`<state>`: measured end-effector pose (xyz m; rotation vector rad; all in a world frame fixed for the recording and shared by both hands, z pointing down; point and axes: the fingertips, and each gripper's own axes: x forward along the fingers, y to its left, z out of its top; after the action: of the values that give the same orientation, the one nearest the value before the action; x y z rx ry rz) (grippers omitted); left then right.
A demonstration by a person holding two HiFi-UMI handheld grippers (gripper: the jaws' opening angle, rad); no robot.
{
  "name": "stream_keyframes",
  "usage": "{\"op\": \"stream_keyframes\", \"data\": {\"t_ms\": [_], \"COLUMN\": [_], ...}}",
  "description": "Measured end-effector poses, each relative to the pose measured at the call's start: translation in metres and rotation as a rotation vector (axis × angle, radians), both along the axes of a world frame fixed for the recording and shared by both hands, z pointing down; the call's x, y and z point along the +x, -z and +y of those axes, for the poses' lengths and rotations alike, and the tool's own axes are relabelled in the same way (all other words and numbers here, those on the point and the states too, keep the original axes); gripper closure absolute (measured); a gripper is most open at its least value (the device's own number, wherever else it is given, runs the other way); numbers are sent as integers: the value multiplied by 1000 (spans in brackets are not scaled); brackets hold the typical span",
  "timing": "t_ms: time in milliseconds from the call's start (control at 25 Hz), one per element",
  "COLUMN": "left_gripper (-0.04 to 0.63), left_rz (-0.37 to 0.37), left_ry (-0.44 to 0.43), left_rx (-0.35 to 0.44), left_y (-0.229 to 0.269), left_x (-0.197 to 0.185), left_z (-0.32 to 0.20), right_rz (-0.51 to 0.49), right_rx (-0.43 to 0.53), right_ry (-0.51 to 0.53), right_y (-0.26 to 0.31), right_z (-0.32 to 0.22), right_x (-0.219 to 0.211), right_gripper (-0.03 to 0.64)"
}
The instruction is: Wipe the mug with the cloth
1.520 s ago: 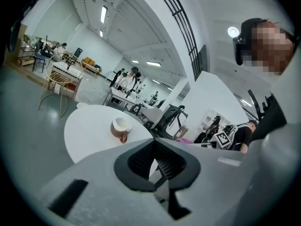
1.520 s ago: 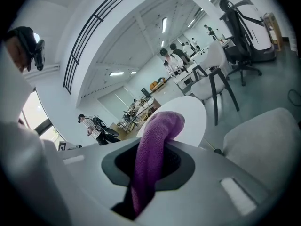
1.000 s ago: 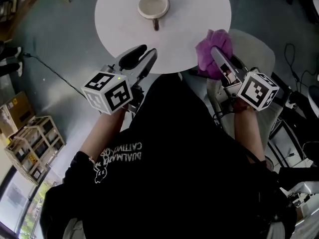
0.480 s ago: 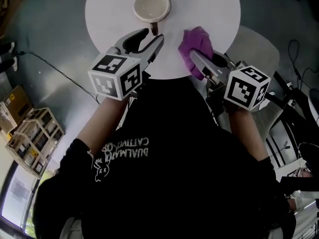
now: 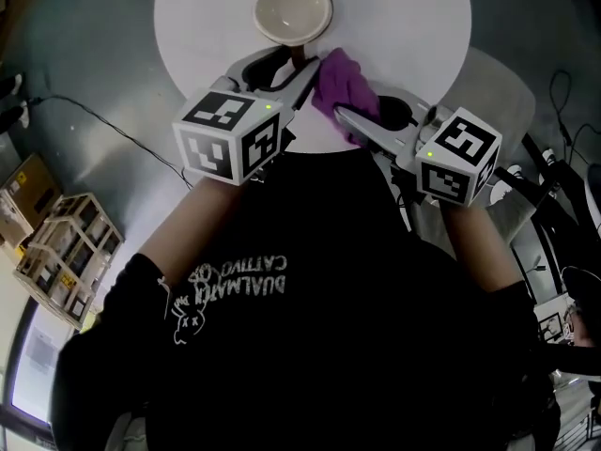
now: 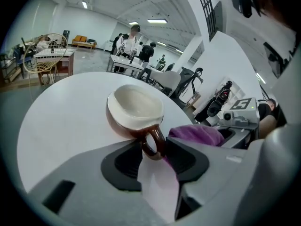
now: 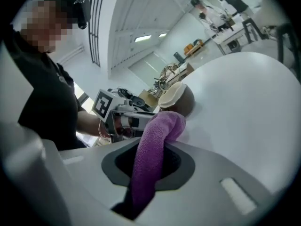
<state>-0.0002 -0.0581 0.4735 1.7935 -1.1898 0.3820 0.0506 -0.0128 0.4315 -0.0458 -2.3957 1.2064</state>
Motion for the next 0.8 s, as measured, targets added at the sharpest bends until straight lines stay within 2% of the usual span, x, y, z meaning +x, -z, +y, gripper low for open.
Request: {"op": "stream_keyframes", "data": {"t_ms": [120, 320, 800], "left_gripper": [442, 443, 466], "left_rz": [-2, -1, -53], "left_ry": [-16, -33, -88], "left_rx": [-6, -13, -12], "left_y": [1, 2, 3], "left_x": [2, 4, 2], "left_z": [1, 1, 1], "right_rz": [21, 91, 154], "right_rx": [99, 219, 286], "right_ry": [120, 186, 316], "right_y": [4, 9, 5], "right_z": [-16, -43, -29], "right_x": [1, -9, -28], "right_gripper": [557, 557, 556]}}
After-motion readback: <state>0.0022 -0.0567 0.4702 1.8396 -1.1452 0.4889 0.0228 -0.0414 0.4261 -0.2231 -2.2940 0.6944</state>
